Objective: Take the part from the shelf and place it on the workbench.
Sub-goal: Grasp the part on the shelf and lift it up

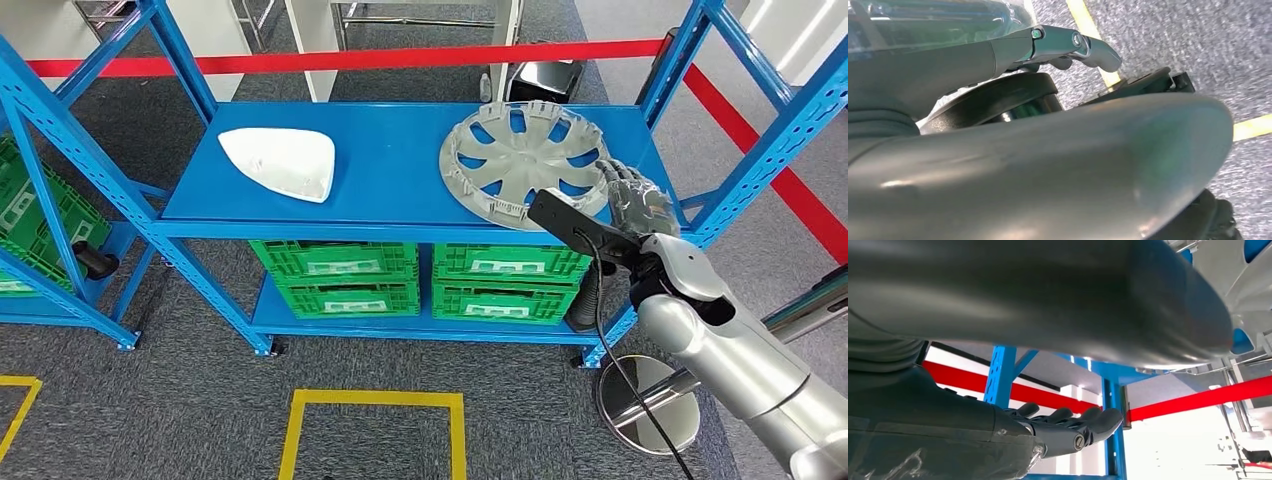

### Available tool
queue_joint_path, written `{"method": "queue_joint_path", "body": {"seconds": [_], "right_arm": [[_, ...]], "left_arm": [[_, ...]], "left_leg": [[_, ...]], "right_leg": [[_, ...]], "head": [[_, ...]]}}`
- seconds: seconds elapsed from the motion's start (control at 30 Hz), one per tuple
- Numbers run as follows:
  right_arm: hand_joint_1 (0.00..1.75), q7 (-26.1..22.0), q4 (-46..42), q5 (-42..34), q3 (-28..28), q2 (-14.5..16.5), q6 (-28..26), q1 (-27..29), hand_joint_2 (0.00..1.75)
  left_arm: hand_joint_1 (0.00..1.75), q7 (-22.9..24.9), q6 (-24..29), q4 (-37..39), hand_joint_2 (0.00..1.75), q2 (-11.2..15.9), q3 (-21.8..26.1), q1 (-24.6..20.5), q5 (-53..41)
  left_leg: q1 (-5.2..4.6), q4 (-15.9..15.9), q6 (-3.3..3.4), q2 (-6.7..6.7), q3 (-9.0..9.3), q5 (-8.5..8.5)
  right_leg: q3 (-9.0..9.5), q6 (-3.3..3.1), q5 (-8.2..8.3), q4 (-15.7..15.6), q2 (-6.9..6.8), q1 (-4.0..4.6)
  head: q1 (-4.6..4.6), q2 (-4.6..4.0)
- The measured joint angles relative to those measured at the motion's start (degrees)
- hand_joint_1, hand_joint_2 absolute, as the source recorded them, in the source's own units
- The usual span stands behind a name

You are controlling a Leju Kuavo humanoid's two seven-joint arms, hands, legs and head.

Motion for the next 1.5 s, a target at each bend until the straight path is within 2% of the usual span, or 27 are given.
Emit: {"method": "queue_joint_path", "body": {"seconds": [0.07, 0.1, 0.13, 0.27, 0.33, 0.43, 0.47, 0.5, 0.57, 0.6, 0.63, 0.67, 0.77, 0.83, 0.87, 0.93, 0.97, 1.0, 1.03, 1.1, 1.13, 1.2, 1.3, 1.37, 1.43, 1.47, 1.5], "right_arm": [[0.00, 0.0, -0.2, 0.0, 0.0, 0.0, 0.1, 0.0, 0.00], [0.00, 0.0, -0.3, 0.0, -0.1, 0.0, 0.2, -0.1, 0.00], [0.00, 0.1, -0.4, 0.0, -0.1, -0.1, 0.3, -0.1, 0.00], [0.00, 0.1, -0.9, 0.1, -0.3, -0.7, 0.4, -0.1, 0.00], [0.00, 0.1, -1.2, 0.2, -0.4, -1.0, 0.5, -0.3, 0.00], [0.00, 0.1, -1.3, 0.5, -0.5, -1.2, 0.7, 0.0, 0.00], [0.00, 0.1, -1.4, 0.7, -0.5, -1.3, 1.0, 0.2, 0.00], [0.00, 0.1, -1.4, 0.8, -0.6, -1.3, 1.2, 0.5, 0.00], [0.00, 0.1, -1.4, 1.0, -0.9, -1.4, 1.5, 0.7, 0.00], [0.00, 0.1, -1.5, 1.1, -1.0, -1.4, 1.6, 0.6, 0.00], [0.00, 0.1, -1.6, 1.2, -1.2, -1.5, 1.7, 0.6, 0.00], [0.00, 0.1, -1.7, 1.3, -1.3, -1.6, 1.7, 0.6, 0.00], [0.00, 0.1, -2.0, 1.5, -1.7, -1.7, 1.9, 0.8, 0.00], [0.00, 0.1, -2.2, 1.6, -2.0, -1.7, 2.1, 0.8, 0.00], [0.00, 0.1, -2.3, 1.6, -2.1, -1.7, 2.2, 0.8, 0.00], [0.00, 0.1, -2.4, 1.7, -2.2, -1.7, 2.3, 0.9, 0.00], [0.00, 0.1, -2.4, 1.7, -2.2, -1.7, 2.3, 1.1, 0.00], [0.00, 0.1, -2.4, 1.7, -2.2, -1.7, 2.3, 1.2, 0.00], [0.00, 0.1, -2.4, 1.7, -2.2, -1.7, 2.4, 1.3, 0.00], [0.00, 0.1, -2.4, 1.7, -2.3, -1.7, 2.3, 1.4, 0.00], [0.00, 0.1, -2.4, 1.7, -2.3, -1.7, 2.3, 1.4, 0.00], [0.00, 0.1, -2.5, 1.6, -2.4, -1.8, 2.3, 1.4, 0.00], [0.00, 0.1, -2.7, 1.6, -2.6, -1.9, 2.3, 1.4, 0.00], [0.00, 0.1, -2.8, 1.6, -2.8, -2.0, 2.3, 1.1, 0.00], [0.00, 0.1, -2.8, 1.6, -2.8, -2.2, 2.3, 1.1, 0.00], [0.00, 0.1, -2.8, 1.6, -2.7, -2.2, 2.3, 1.3, 0.00], [0.00, 0.1, -2.8, 1.6, -2.7, -2.2, 2.3, 1.6, 0.00]], "left_arm": [[0.00, 0.2, 0.0, 0.0, 0.00, 0.0, 0.0, 0.0, 0.0], [0.00, 0.3, 0.0, 0.0, 0.00, 0.0, 0.0, 0.1, 0.0], [0.00, 0.4, 0.0, 0.0, 0.00, 0.0, 0.0, 0.2, 0.0], [0.00, 0.3, 0.0, 0.0, 0.00, -0.1, 0.1, 0.2, 0.0], [0.00, 0.2, 0.0, 0.0, 0.00, -0.2, 0.1, 0.3, 0.0], [0.00, 0.2, 0.0, 0.0, 0.00, -0.2, 0.1, 0.3, -0.1], [0.00, 0.2, 0.0, 0.0, 0.00, -0.2, 0.1, 0.4, -0.1], [0.00, 0.2, 0.0, 0.0, 0.00, -0.2, 0.1, 0.4, -0.2], [0.00, 0.2, 0.0, 0.0, 0.00, -0.2, 0.1, 0.5, -0.5], [0.00, 0.2, 0.0, 0.0, 0.00, -0.3, 0.1, 0.5, -0.6], [0.00, 0.2, 0.0, 0.0, 0.00, -0.3, 0.1, 0.6, -0.7], [0.00, 0.2, 0.0, 0.0, 0.00, -0.3, 0.1, 0.6, -0.8], [0.00, 0.2, 0.0, 0.0, 0.00, -0.2, 0.2, 0.5, -0.7], [0.00, 0.2, 0.0, 0.0, 0.00, -0.2, 0.3, 0.5, -0.8], [0.00, 0.1, 0.0, 0.0, 0.00, -0.2, 0.3, 0.4, -0.8], [0.00, 0.0, 0.0, 0.0, 0.00, -0.2, 0.4, 0.1, -0.8], [0.00, -0.1, 0.0, 0.0, 0.00, -0.2, 0.4, -0.1, -0.8], [0.00, -0.1, 0.0, 0.0, 0.00, -0.2, 0.5, -0.2, -0.8], [0.00, -0.1, 0.0, 0.0, 0.00, -0.2, 0.6, -0.3, -0.8], [0.00, -0.1, -0.1, 0.0, 0.00, -0.2, 0.8, -0.2, -0.8], [0.00, -0.1, -0.1, 0.0, 0.00, -0.2, 0.8, -0.2, -0.8], [0.00, 0.0, -0.1, 0.0, 0.00, -0.3, 0.9, -0.2, -0.8], [0.00, 0.0, -0.1, 0.0, 0.00, -0.5, 1.0, -0.2, -0.8], [0.00, 0.1, -0.1, 0.0, 0.00, -0.6, 1.0, -0.2, -0.8], [0.00, 0.1, -0.1, 0.0, 0.00, -0.6, 1.1, -0.1, -0.8], [0.00, 0.1, -0.1, 0.0, 0.00, -0.6, 1.1, -0.1, -0.8], [0.00, 0.1, -0.1, 0.0, 0.00, -0.6, 1.1, 0.0, -0.8]], "left_leg": [[0.05, -6.0, 0.18, 0.00, 1.76, 5.11], [-0.02, -9.1, 0.42, 0.00, 2.87, 6.98], [-0.10, -11.6, 0.79, 0.00, 3.96, 7.83], [-0.08, -14.7, 2.47, -0.11, 5.39, 6.38], [0.20, -15.1, 3.10, -0.13, 5.69, 6.31], [0.24, -15.2, 3.66, -0.10, 6.08, 5.86], [0.23, -15.2, 3.71, -0.10, 6.31, 5.63], [0.22, -15.1, 3.70, -0.12, 6.67, 5.33], [0.21, -15.1, 3.49, -0.18, 7.76, 4.53], [0.12, -15.1, 3.28, -0.21, 8.24, 4.10], [0.04, -15.1, 3.03, -0.25, 8.56, 3.74], [-0.04, -15.2, 2.76, -0.26, 8.73, 3.50], [-0.20, -15.6, 1.87, -0.19, 9.15, 2.97], [-0.25, -13.6, 1.09, -0.08, 8.56, 1.70], [-0.17, -11.1, 0.72, -0.03, 7.35, 0.56], [0.00, -3.2, 0.12, 0.00, 3.19, -2.05], [0.03, -0.4, -0.04, 0.00, 1.42, -2.41], [0.04, 0.7, -0.12, 0.01, 0.36, -1.71], [0.06, -0.5, -0.10, 0.01, 0.38, 0.23], [0.05, -7.2, 0.23, 0.03, 2.41, 5.44], [0.00, -10.4, 0.55, 0.04, 3.54, 7.04], [-0.18, -13.7, 1.41, 0.05, 4.98, 7.19], [0.06, -15.0, 2.51, -0.05, 5.59, 6.78], [0.36, -15.5, 3.03, -0.07, 5.98, 6.73], [0.35, -15.6, 3.39, -0.06, 6.21, 6.41], [0.34, -15.6, 3.50, -0.06, 6.38, 6.19], [0.34, -15.5, 3.53, -0.08, 6.65, 5.92]], "right_leg": [[1.10, 0.23, -0.82, 0.1, 0.12, -0.02], [1.53, 0.44, -1.18, 0.2, 0.20, 0.07], [1.73, 0.72, -1.40, 0.2, 0.27, 0.14], [1.15, 1.93, -1.75, 0.3, 0.17, 0.30], [-0.23, 2.47, -3.17, 3.0, 0.04, 0.26], [-6.55, 2.86, -6.87, 13.7, -0.03, 0.14], [-8.33, 2.89, -6.92, 16.2, -0.02, 0.13], [-9.11, 2.85, -5.73, 16.4, -0.02, 0.13], [-7.32, 2.56, -0.52, 10.3, -0.05, 0.15], [-5.77, 2.37, 1.47, 6.6, -0.06, 0.26], [-4.38, 2.16, 2.48, 3.5, -0.05, 0.37], [-3.52, 1.94, 2.62, 1.7, -0.04, 0.50], [-2.65, 1.11, 1.66, 0.6, 0.08, 0.40], [-1.78, 0.49, 1.35, 0.1, 0.02, -0.02], [-1.31, 0.25, 1.17, -0.1, -0.04, -0.15], [-0.59, -0.04, 0.63, -0.1, -0.12, -0.15], [-0.19, -0.04, 0.31, -0.1, -0.13, -0.13], [0.27, -0.01, -0.04, -0.1, -0.10, -0.12], [0.80, 0.06, -0.40, -0.1, -0.05, -0.11], [1.93, 0.35, -1.17, -0.1, 0.08, -0.07], [2.28, 0.60, -1.50, -0.1, 0.16, 0.02], [2.31, 1.19, -1.81, -0.1, 0.26, 0.18], [1.98, 2.14, -2.17, 0.1, 0.10, 0.17], [0.10, 2.68, -3.78, 3.6, -0.03, 0.11], [-4.30, 3.00, -6.02, 10.7, -0.07, 0.06], [-6.51, 3.10, -6.42, 13.7, -0.07, 0.04], [-7.94, 3.15, -5.75, 15.0, -0.07, 0.03]], "head": [[-0.09, 0.00], [-0.16, 0.00], [-0.23, 0.00], [-0.16, 0.00], [0.17, 0.00], [0.70, 0.00], [0.78, 0.00], [0.84, 0.00], [0.98, 0.00], [1.03, 0.00], [1.07, 0.00], [1.06, 0.00], [1.08, 0.00], [0.70, 0.00], [0.41, 0.00], [-0.06, 0.00], [-0.11, 0.00], [-0.15, 0.00], [-0.22, 0.00], [-0.34, 0.00], [-0.42, 0.00], [-0.42, 0.00], [-0.20, 0.00], [0.20, 0.00], [0.63, 0.00], [0.74, 0.00], [0.81, 0.00]]}}
